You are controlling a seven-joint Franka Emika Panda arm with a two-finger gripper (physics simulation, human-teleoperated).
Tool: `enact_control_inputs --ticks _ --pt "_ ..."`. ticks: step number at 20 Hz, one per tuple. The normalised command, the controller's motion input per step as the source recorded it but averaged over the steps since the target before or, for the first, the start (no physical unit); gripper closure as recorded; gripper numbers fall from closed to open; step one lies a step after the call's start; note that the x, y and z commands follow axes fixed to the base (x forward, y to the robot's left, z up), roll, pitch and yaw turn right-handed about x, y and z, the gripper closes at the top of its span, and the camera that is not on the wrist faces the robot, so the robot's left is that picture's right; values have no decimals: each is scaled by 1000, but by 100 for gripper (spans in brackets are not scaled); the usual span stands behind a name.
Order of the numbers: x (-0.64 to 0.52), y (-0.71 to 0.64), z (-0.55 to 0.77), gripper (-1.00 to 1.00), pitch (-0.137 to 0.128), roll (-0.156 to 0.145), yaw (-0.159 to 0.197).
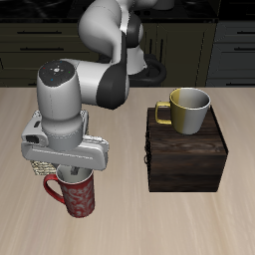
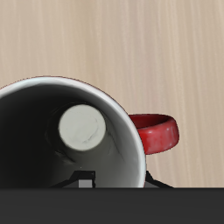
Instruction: Place the red mug in the basket
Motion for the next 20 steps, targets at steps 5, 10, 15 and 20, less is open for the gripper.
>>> enact_control_inputs --ticks 5,10,15,20 --pt "-73 50 507 100 -50 12 20" --pt "-157 -53 578 100 -53 6 26" --pt "-178 -96 481 100 -47 -15 9" --pt "-249 -85 499 100 -55 -22 32"
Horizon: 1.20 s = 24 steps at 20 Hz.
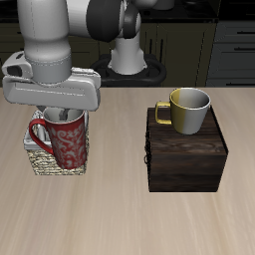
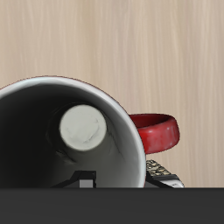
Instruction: Place the red mug in the basket
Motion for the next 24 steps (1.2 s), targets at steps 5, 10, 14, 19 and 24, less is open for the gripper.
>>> enact_control_inputs --ticks 5,10,14,19,24 --pt "-283 -46 565 100 -65 -7 6" --pt "-275 7 465 100 -65 -1 23" --pt "-213 -20 162 100 -33 11 37" --pt "-250 -62 40 100 -10 6 11" --pt "-326 -171 20 100 -26 -1 22"
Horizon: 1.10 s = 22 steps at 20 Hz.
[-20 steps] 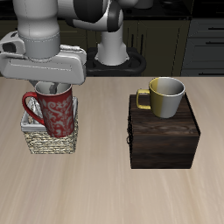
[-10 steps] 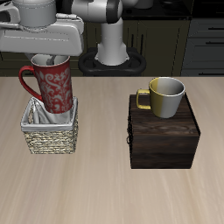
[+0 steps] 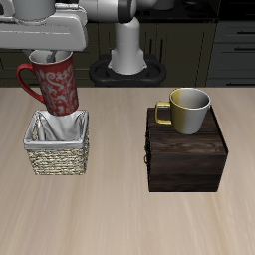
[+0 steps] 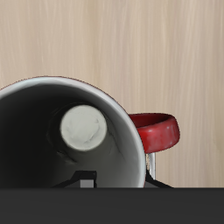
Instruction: Place the red mug in the basket
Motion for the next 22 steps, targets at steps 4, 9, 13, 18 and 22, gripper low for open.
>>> enact_control_inputs --ticks 4,9,13,18,22 --pt "-419 -148 -22 100 -17 8 11" --pt "-348 -13 -75 100 -9 14 30" --pt "-335 -20 -119 100 -5 19 26" --pt "-195 21 -93 100 -1 20 5" --pt "-265 -4 -45 100 -27 17 20"
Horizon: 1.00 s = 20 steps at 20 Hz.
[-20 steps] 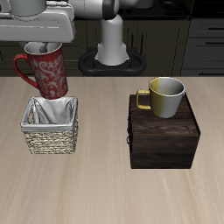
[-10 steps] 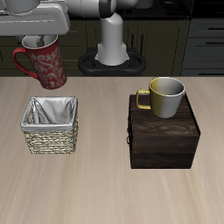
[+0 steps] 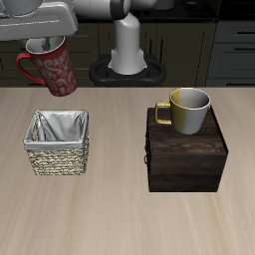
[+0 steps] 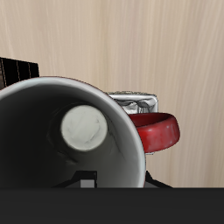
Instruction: Place the red mug in the basket
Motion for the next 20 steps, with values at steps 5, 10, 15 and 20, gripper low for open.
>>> enact_control_inputs --ticks 5,10,15,20 --pt "-56 -28 -81 100 -4 -11 4" --pt "26 -125 -160 100 16 -34 -21" --pt "-70 -145 -197 100 15 -16 -16" --pt "-66 -156 -162 100 11 -21 -13"
